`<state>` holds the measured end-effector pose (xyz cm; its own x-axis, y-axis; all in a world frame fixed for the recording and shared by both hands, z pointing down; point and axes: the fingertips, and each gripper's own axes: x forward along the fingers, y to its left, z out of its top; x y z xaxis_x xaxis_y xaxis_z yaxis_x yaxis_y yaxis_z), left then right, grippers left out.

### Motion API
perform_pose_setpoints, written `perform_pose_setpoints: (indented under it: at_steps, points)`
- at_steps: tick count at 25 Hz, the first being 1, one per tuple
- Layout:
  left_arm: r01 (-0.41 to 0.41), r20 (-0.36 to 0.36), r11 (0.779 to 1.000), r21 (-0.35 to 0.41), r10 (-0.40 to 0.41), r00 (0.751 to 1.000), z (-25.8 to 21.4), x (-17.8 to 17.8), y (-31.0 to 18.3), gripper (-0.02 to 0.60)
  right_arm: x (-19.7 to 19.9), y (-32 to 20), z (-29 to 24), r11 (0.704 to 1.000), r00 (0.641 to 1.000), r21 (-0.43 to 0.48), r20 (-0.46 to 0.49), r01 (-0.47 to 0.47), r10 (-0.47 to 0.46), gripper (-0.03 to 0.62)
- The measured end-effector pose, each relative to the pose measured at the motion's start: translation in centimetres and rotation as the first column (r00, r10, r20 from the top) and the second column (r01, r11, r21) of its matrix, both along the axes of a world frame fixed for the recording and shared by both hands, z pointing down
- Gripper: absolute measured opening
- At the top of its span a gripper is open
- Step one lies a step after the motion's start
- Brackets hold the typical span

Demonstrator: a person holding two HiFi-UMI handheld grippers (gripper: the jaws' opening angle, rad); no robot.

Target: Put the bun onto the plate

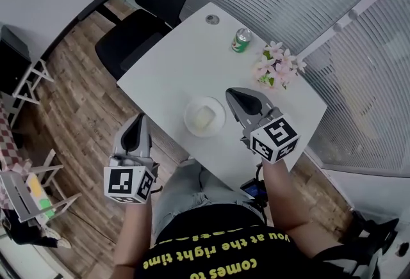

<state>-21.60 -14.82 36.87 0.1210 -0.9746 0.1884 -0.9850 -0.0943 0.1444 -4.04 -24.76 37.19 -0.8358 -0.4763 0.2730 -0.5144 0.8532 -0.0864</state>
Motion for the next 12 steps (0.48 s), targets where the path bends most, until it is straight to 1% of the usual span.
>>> perform_pose_setpoints:
  at_steps: [7,12]
  points:
    - [-0.021,0.0,1.0,0.022,0.021,1.0,-0.3,1.4,-0.7,0.0,2.0,-0.2,-3.8,1.0,0.995,0.027,0.094,-0.015,0.012,0.008]
    - [-0.036,-0.005,0.999,0.037,0.036,0.999,-0.9,2.4,-0.8,0.0,3.3,0.2,-6.2,0.999,0.992,0.038,0.128,-0.022,0.017,0.008]
